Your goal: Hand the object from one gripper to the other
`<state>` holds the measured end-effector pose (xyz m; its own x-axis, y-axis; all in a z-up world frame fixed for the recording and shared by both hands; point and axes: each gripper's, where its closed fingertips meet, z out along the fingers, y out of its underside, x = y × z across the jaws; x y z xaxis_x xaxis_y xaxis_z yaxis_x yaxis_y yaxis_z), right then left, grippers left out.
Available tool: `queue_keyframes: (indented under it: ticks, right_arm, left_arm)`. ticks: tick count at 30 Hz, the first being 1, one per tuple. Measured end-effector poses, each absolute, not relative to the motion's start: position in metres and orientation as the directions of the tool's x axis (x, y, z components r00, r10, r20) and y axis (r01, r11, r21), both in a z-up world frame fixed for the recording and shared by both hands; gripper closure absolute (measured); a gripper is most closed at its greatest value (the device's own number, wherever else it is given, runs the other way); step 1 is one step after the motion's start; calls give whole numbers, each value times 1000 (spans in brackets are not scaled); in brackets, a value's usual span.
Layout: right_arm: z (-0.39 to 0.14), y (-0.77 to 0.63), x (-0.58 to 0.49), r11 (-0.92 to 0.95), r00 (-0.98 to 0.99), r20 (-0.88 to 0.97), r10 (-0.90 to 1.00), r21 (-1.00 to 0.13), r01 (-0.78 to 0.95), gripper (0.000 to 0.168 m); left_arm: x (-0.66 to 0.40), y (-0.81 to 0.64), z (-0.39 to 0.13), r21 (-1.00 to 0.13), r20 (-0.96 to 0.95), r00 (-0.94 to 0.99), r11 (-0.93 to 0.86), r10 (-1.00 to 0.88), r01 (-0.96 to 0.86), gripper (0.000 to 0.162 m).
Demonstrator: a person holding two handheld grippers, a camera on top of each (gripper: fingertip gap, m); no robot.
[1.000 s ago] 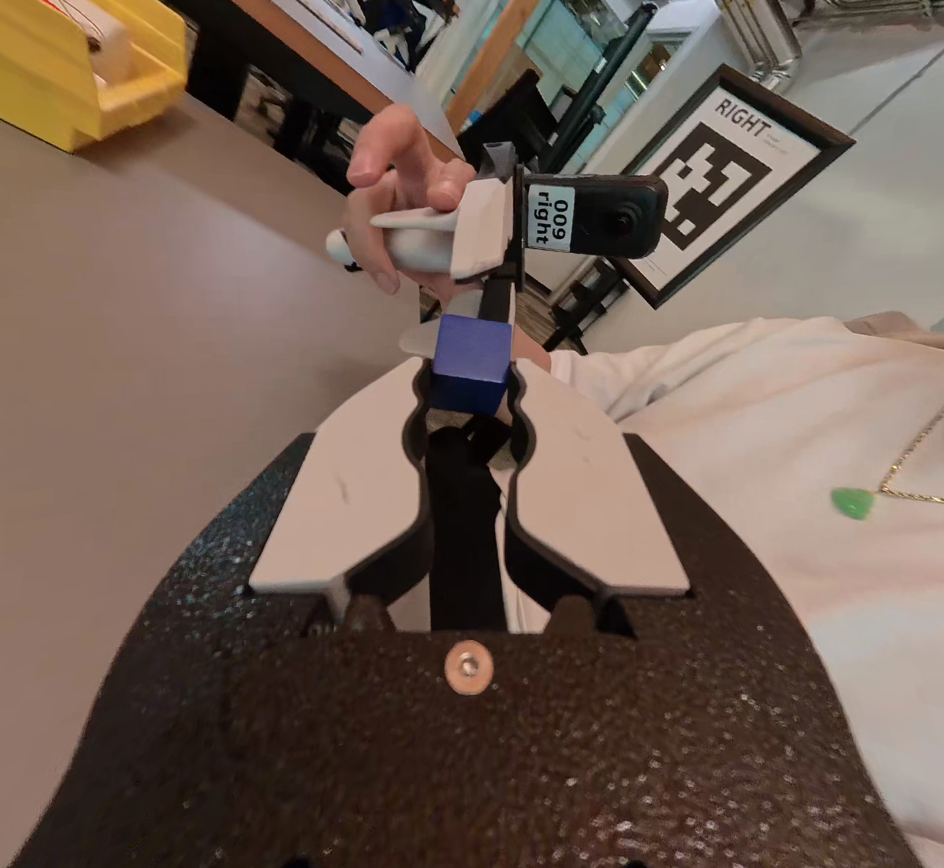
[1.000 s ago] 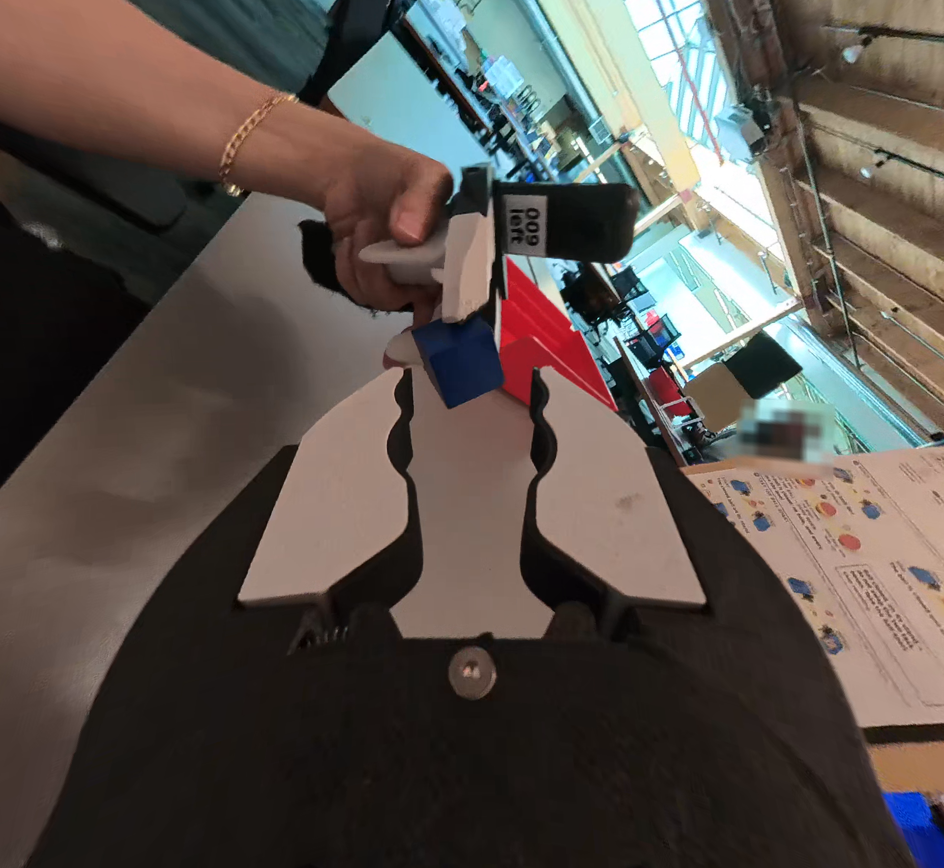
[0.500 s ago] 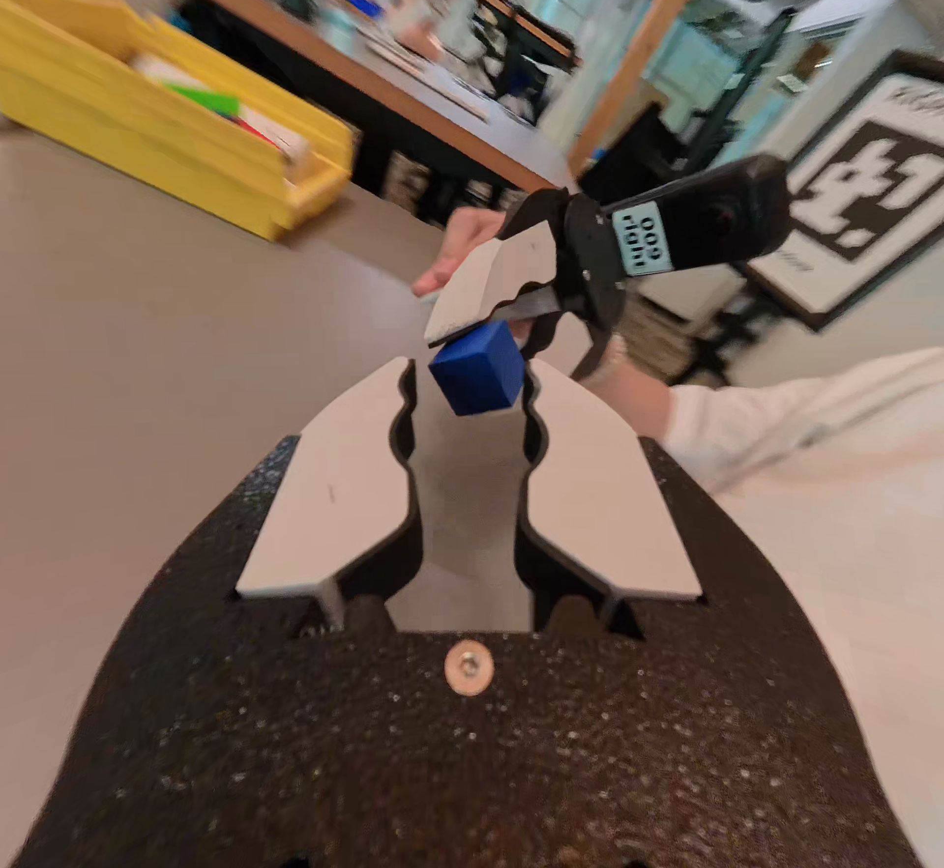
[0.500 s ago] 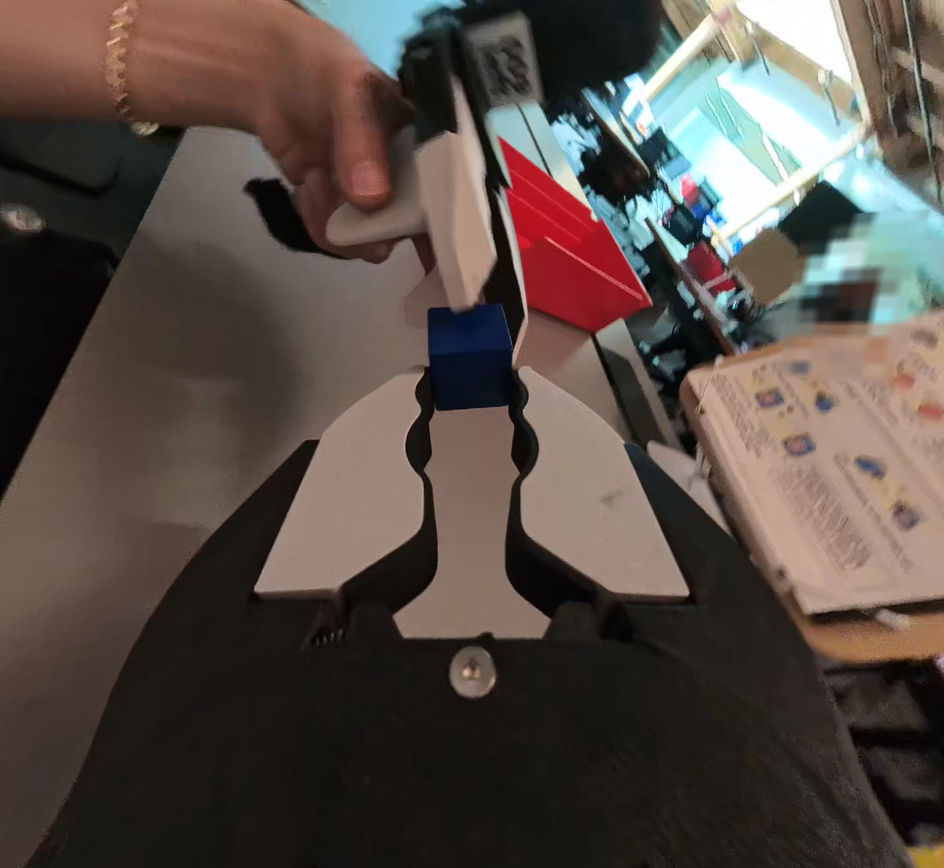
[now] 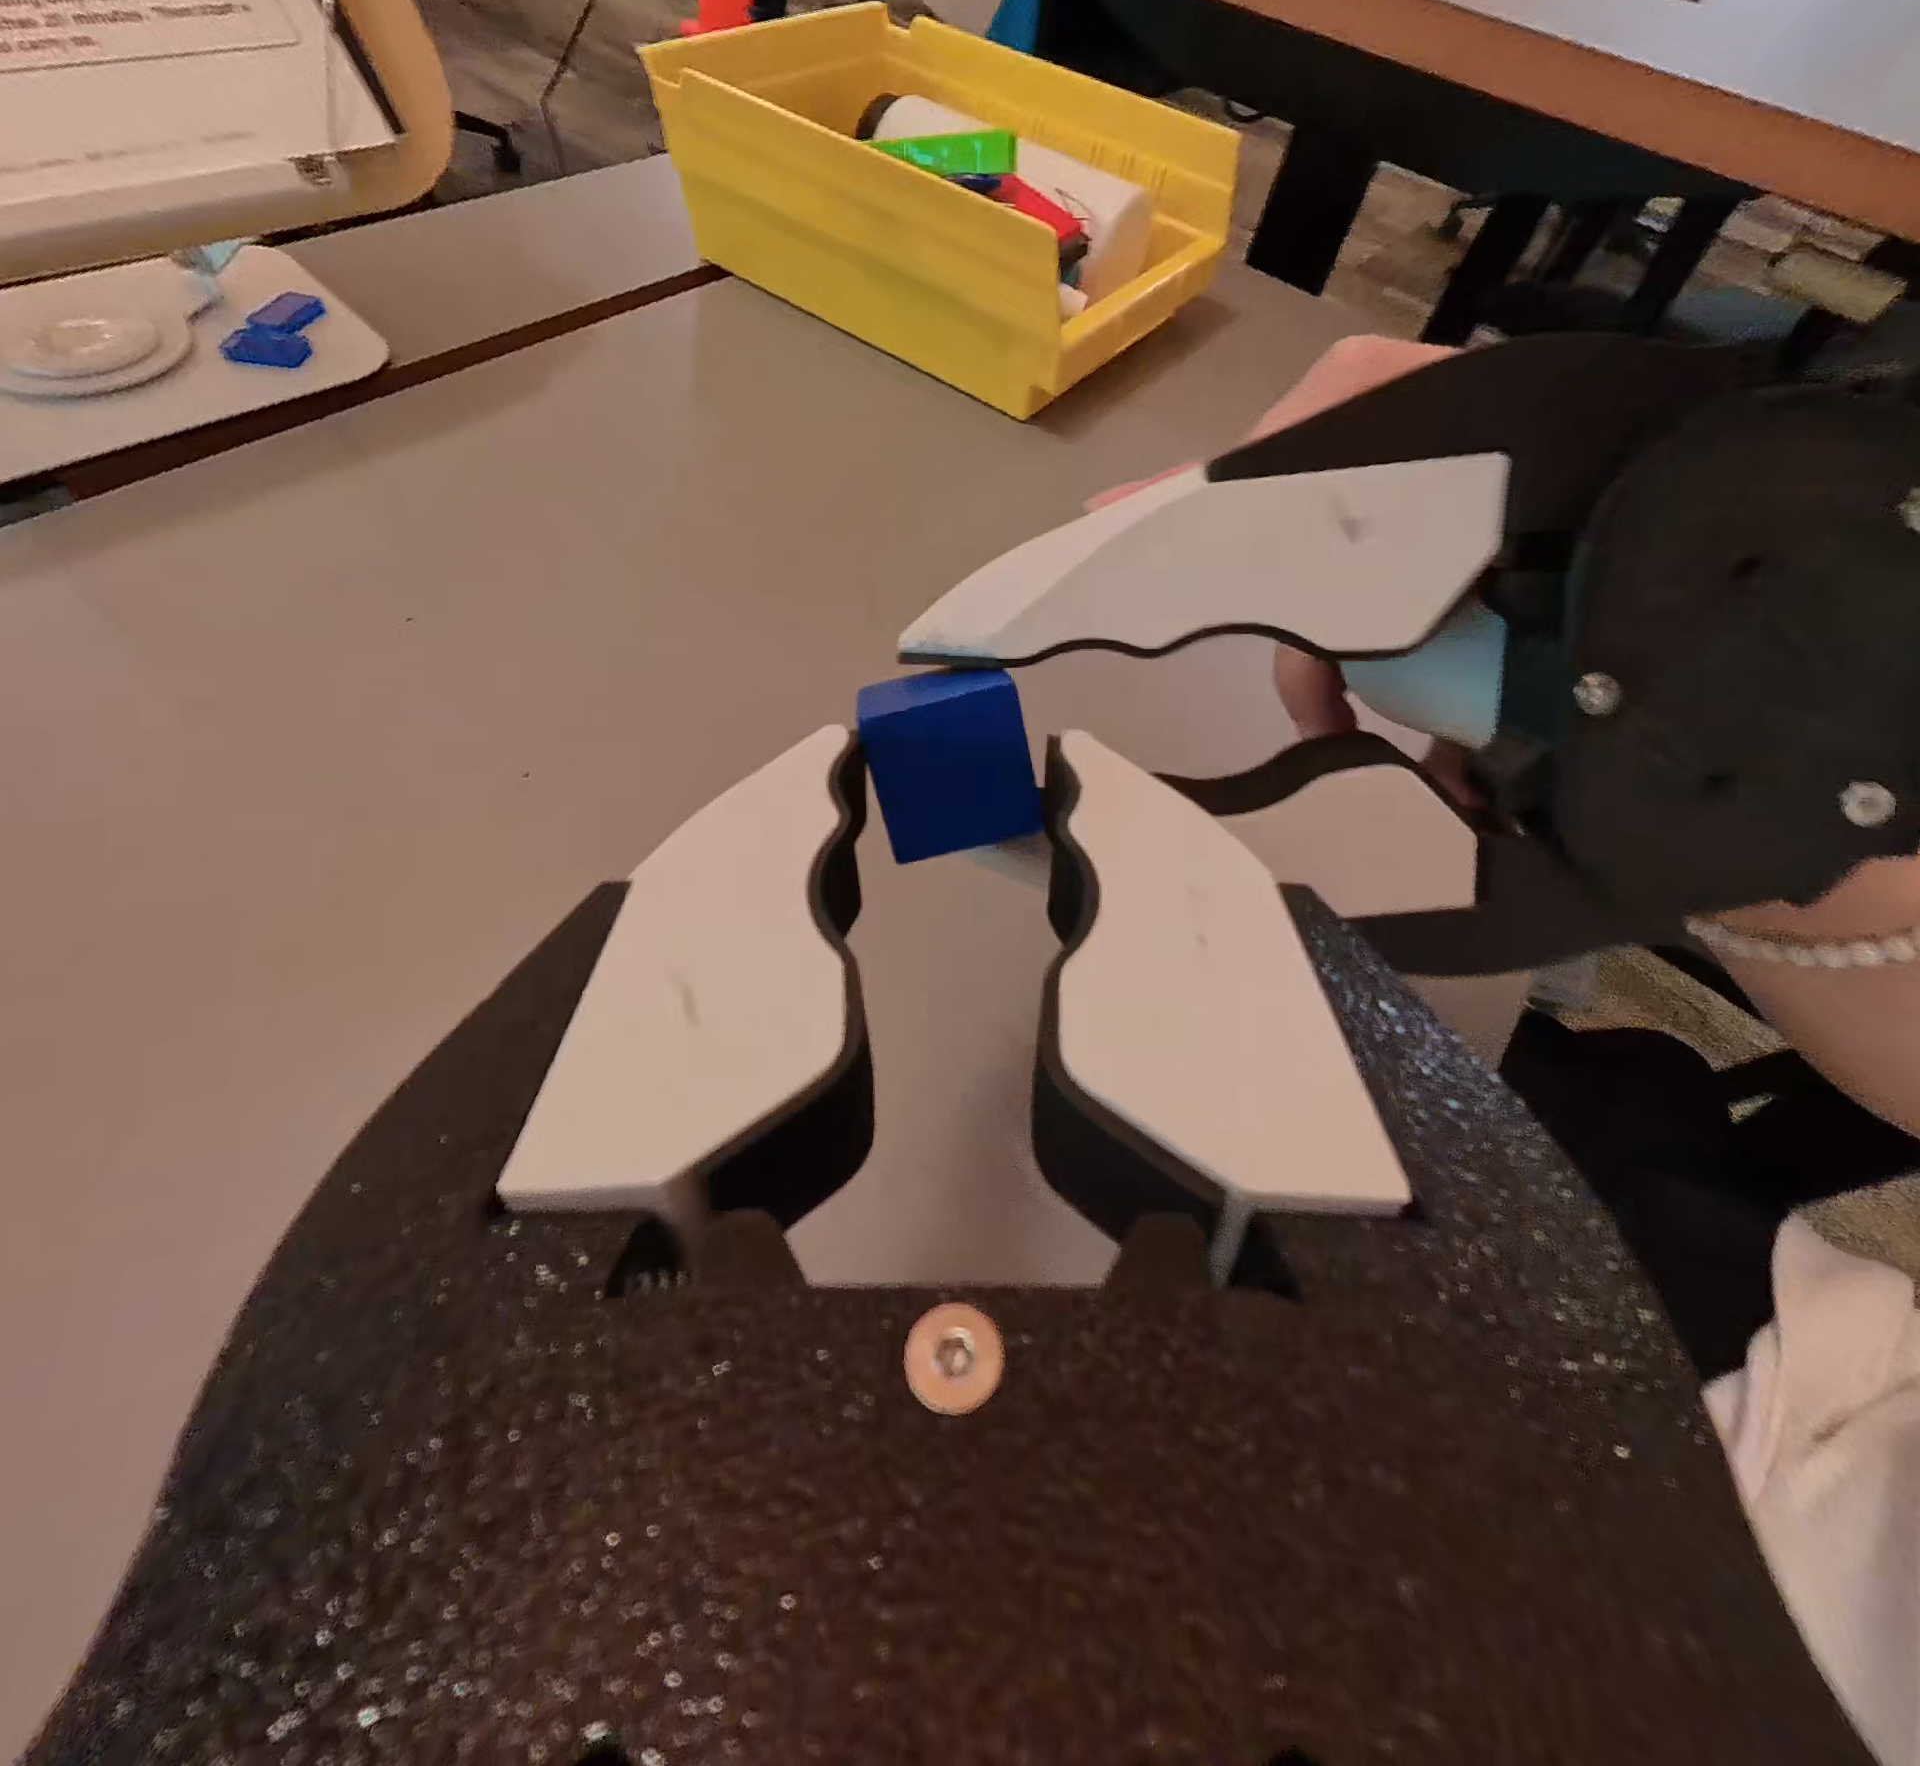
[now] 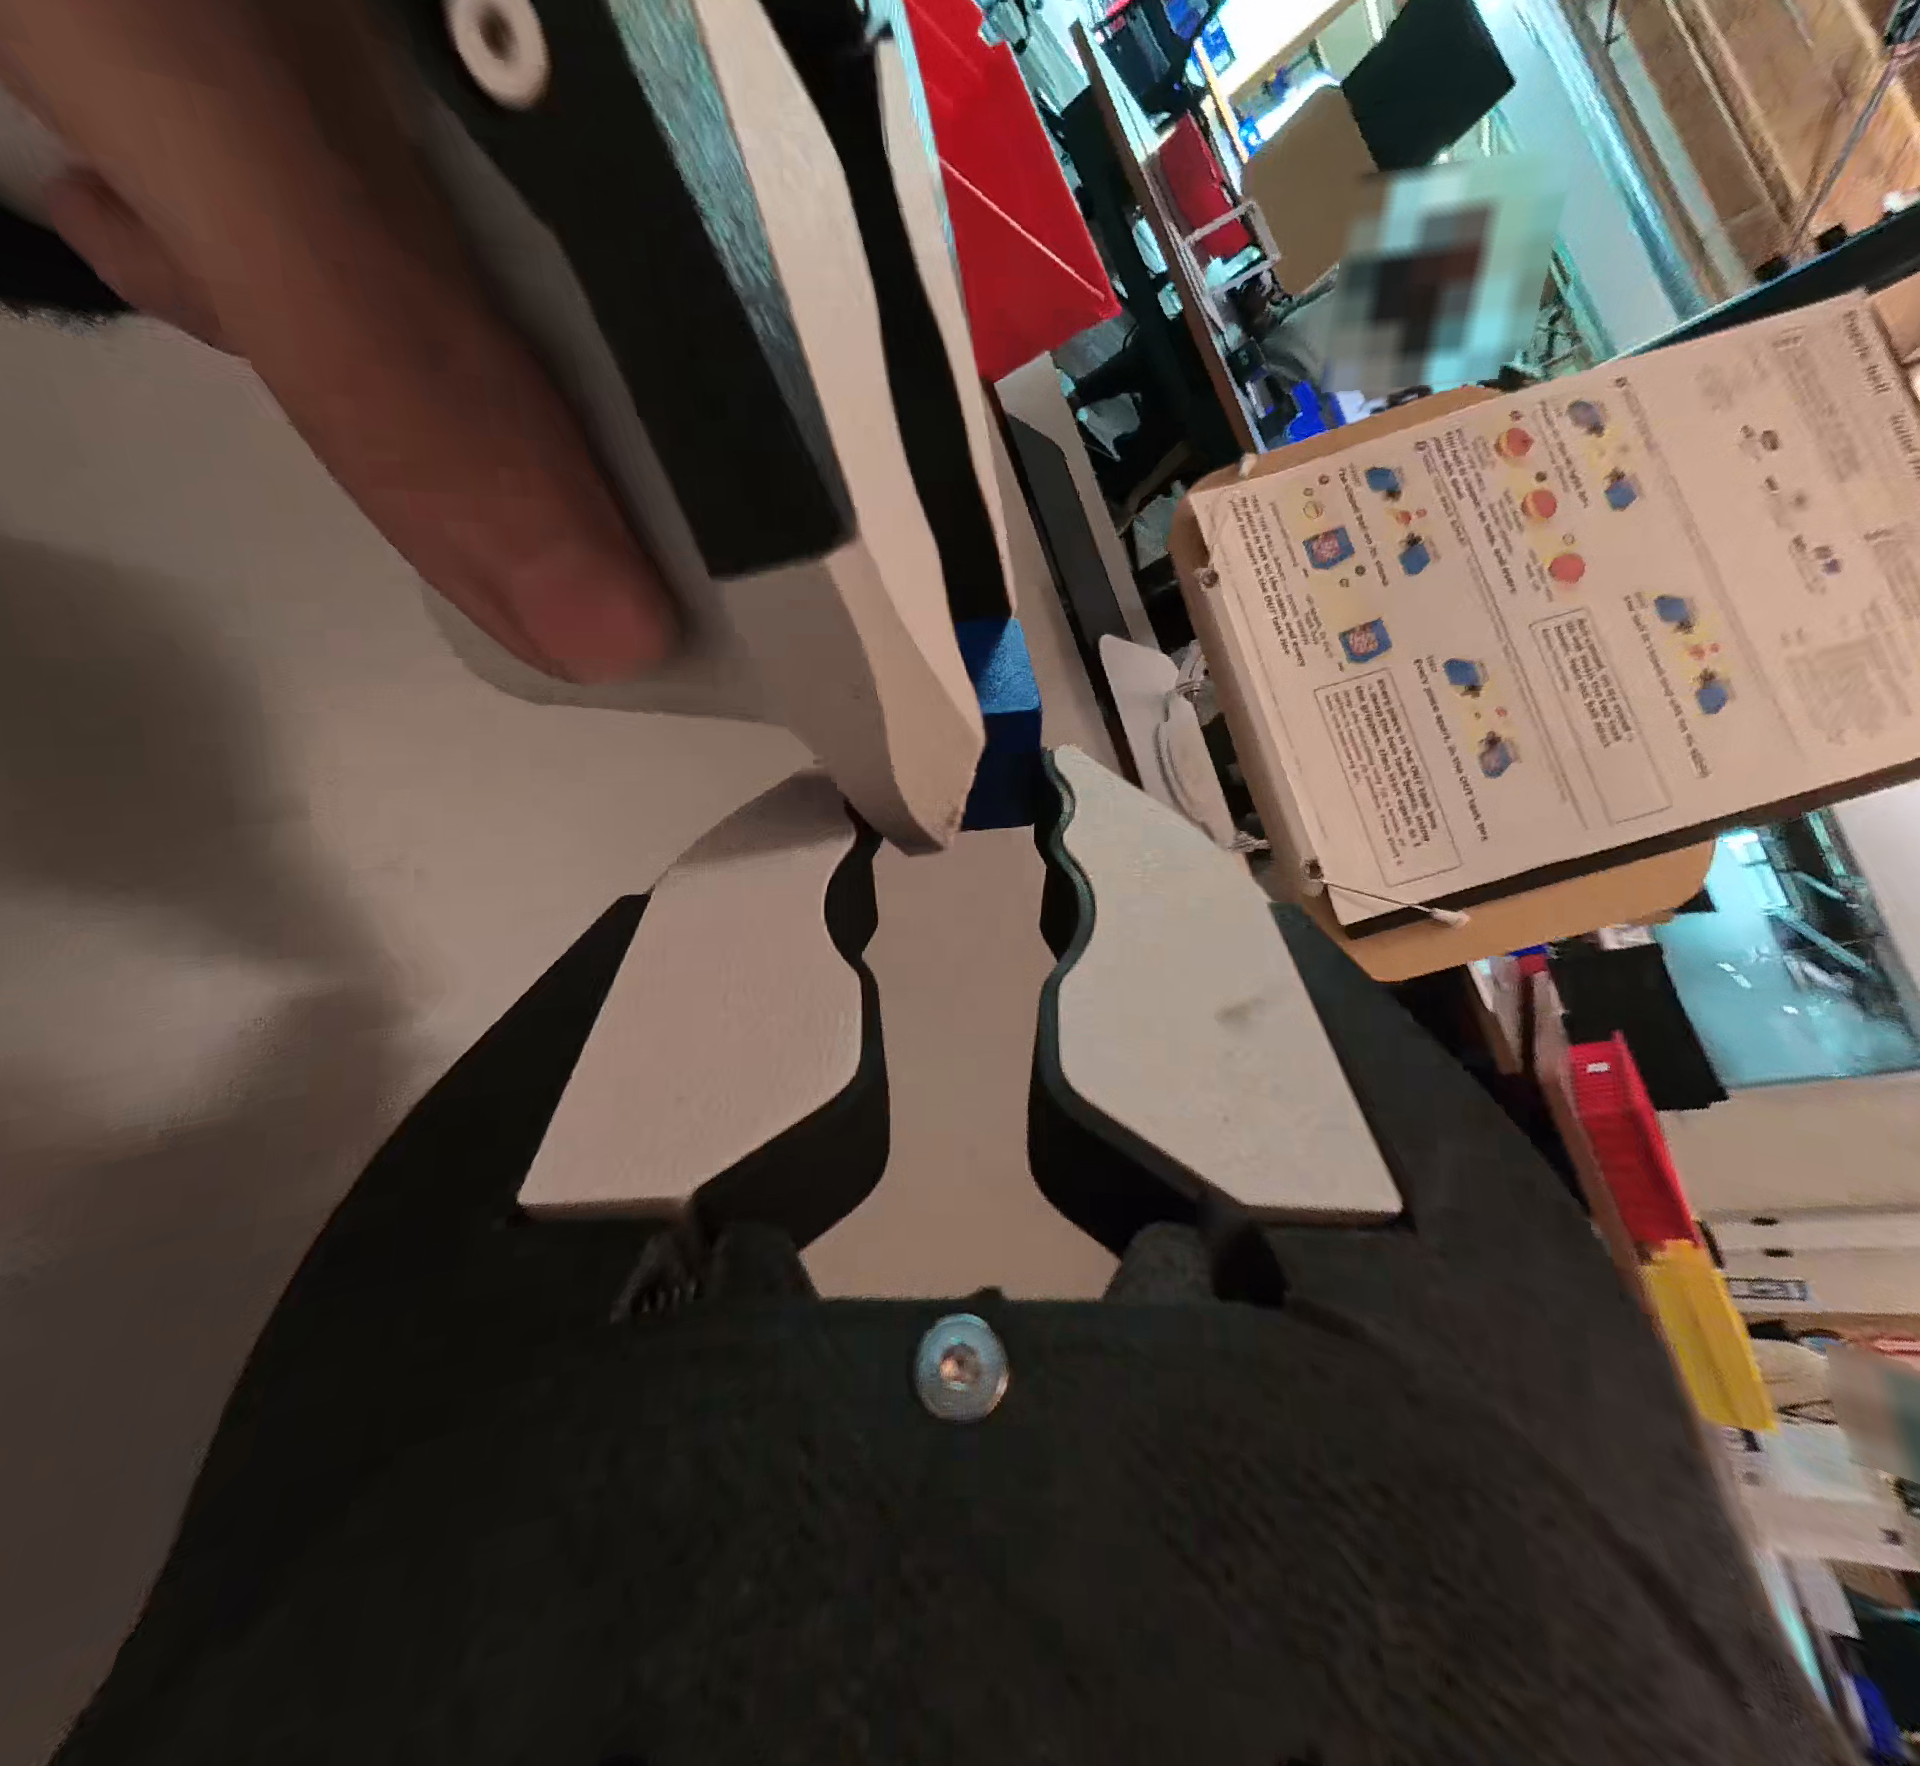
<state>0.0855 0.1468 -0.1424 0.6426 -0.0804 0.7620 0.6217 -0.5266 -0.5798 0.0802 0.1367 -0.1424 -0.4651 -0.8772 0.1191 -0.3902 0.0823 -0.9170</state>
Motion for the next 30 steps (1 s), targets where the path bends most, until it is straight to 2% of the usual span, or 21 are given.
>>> queue_keyframes:
  ticks: [2, 4, 8, 9, 11, 12, 14, 16, 17, 20, 22, 27, 28, 30]
  right_arm:
    - [-141, 146, 87, -548, 601, 796, -78, -538, 641, 141]
    - [-139, 146, 86, -534, 605, 792, -83, -548, 644, 140]
    - [-129, 146, 74, -386, 726, 683, -75, -692, 611, 139]
    - [-124, 145, 67, -309, 779, 625, -50, -751, 583, 131]
    - [-107, 141, 49, -120, 900, 435, 27, -892, 435, 115]
    - [-95, 137, 45, -32, 943, 329, 52, -943, 331, 116]
    - [-74, 130, 42, 104, 983, 149, 105, -985, 138, 115]
    - [-60, 126, 39, 194, 987, 54, 154, -981, 23, 115]
    - [-57, 125, 38, 216, 986, 73, 153, -976, 39, 113]
    - [-64, 128, 39, 172, 955, 292, 41, -944, 281, 104]
    - [-64, 127, 33, 163, 915, 403, 22, -904, 395, 106]
    - [-72, 127, 25, 121, 834, 551, 33, -831, 544, 130]
    - [-75, 126, 22, 115, 825, 562, 55, -825, 554, 140]
    - [-78, 127, 25, 82, 828, 557, 60, -830, 552, 140]
  left_arm:
    - [81, 137, -142, -920, 121, -470, 79, -874, -383, 131]
    - [81, 136, -141, -921, 153, -497, 59, -854, -386, 131]
    - [75, 136, -129, -929, 284, -602, -58, -746, -365, 133]
    - [72, 136, -122, -928, 329, -644, -109, -691, -356, 133]
    - [62, 135, -104, -899, 437, -728, -243, -527, -364, 134]
    - [57, 136, -93, -875, 477, -765, -316, -432, -367, 134]
    - [48, 140, -75, -798, 542, -805, -449, -242, -402, 134]
    - [42, 143, -65, -700, 599, -799, -522, -60, -486, 134]
    - [40, 143, -62, -659, 616, -788, -542, 9, -521, 134]
    - [29, 132, -61, -592, 634, -749, -503, 192, -630, 134]
    - [25, 123, -65, -570, 651, -715, -457, 256, -683, 134]
    - [22, 108, -73, -523, 684, -649, -396, 334, -755, 134]
    - [23, 108, -74, -512, 689, -641, -398, 340, -761, 134]
    - [26, 108, -76, -509, 694, -641, -406, 328, -759, 134]
